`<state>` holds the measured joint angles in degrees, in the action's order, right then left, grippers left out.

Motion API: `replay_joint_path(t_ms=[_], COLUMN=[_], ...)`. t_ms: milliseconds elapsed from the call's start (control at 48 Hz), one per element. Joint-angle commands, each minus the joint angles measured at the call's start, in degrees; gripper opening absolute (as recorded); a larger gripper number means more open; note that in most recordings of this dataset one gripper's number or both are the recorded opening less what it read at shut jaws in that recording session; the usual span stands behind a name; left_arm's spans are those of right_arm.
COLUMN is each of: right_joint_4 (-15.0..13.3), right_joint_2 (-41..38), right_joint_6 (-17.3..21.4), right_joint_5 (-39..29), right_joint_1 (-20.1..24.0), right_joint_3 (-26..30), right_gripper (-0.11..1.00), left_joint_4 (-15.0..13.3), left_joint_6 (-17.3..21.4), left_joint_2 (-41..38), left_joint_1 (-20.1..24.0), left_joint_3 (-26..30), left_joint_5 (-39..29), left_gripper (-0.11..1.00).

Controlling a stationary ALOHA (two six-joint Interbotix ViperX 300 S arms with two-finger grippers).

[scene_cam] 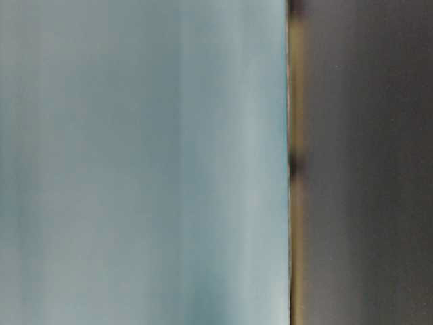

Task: Insert the LAN cable into the hub.
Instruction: 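Move both grippers from rest toward the hub and blue cable plug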

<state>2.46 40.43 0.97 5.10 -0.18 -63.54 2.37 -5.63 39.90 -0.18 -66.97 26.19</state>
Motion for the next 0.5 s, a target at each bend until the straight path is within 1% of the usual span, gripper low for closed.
replay_joint_path(t_ms=[0, 42, 83, 125, 167, 229, 250, 291, 333, 416, 479], right_joint_4=[0.4, 0.5, 0.5, 0.4, 0.4, 0.4, 0.4, 0.4, 0.5, 0.5, 0.5], right_joint_2=[-3.2, -4.2, -5.4, -6.4, -7.4, -8.7, -9.0, -9.6, -10.1, -11.3, -12.0], right_joint_6=[1.5, 2.3, 2.9, 3.3, 3.6, 3.9, 4.0, 4.1, 4.4, 5.2, 5.7], right_joint_5=[-0.5, -0.6, -0.4, -0.2, 0.0, 0.0, 0.0, -0.1, -0.3, -0.5, -0.9], right_joint_1=[0.9, 1.0, 1.1, 1.1, 1.2, 1.4, 1.4, 1.6, 1.6, 2.0, 2.2], right_joint_3=[1.6, 1.8, 2.3, 2.6, 3.0, 3.7, 3.9, 4.1, 4.5, 4.9, 5.4], right_gripper=[0.0, 0.0, 0.0, 0.01, 0.03, 0.12, 0.16, 0.29, 0.42, 0.66, 0.79], left_joint_4=[0.2, 0.2, 0.2, 0.2, 0.3, 0.2, 0.2, 0.2, 0.2, 0.2, 0.2], left_joint_6=[-0.8, -0.8, -0.8, -0.9, -1.5, -2.0, -2.0, -2.3, -2.3, -2.3, -2.3], left_joint_2=[-1.9, -2.6, -3.2, -3.7, -4.7, -5.7, -6.1, -6.5, -6.9, -8.5, -10.0], left_joint_1=[0.1, 0.1, 0.1, -0.2, -0.4, -0.7, -0.8, -0.9, -0.9, -0.9, -1.1], left_joint_3=[0.5, 0.4, 0.4, 0.2, -0.1, -0.3, -0.2, -0.3, -0.4, -1.0, -1.8], left_joint_5=[2.4, 3.0, 3.3, 3.2, 3.0, 2.8, 2.8, 3.0, 3.3, 4.6, 6.8], left_gripper=[0.03, 0.09, 0.17, 0.28, 0.42, 0.61, 0.68, 0.77, 0.79, 0.71, 0.68])
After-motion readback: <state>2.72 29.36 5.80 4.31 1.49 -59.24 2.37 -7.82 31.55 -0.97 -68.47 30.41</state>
